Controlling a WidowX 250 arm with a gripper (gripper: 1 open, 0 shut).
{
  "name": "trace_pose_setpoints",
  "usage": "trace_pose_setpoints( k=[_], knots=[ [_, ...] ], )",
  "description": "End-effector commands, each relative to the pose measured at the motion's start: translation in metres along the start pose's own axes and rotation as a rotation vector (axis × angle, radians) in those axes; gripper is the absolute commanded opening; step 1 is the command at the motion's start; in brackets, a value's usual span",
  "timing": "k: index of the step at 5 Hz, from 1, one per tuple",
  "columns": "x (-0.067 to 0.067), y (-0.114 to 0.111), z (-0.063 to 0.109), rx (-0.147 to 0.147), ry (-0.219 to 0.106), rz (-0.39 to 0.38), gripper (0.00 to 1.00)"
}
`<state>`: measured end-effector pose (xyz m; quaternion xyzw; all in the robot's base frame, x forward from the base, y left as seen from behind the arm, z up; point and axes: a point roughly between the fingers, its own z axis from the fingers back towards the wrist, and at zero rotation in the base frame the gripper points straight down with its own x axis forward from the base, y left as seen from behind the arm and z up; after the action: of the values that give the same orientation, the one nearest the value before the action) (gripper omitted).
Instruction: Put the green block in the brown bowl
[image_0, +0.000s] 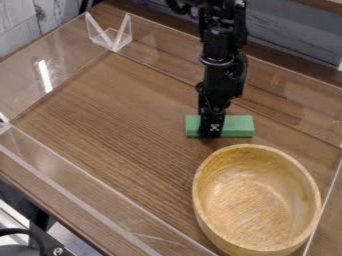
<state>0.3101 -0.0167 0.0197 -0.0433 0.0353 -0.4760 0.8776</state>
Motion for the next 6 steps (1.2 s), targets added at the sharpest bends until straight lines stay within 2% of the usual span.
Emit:
trace_pose_setpoints(
  k=[1, 6],
  knots=[
    [0.003, -0.001, 0.019, 0.041, -0.028, 0.004, 0.00],
    [0.000, -0.015, 0.030, 0.051, -0.039, 0.076, 0.00]
  ],
)
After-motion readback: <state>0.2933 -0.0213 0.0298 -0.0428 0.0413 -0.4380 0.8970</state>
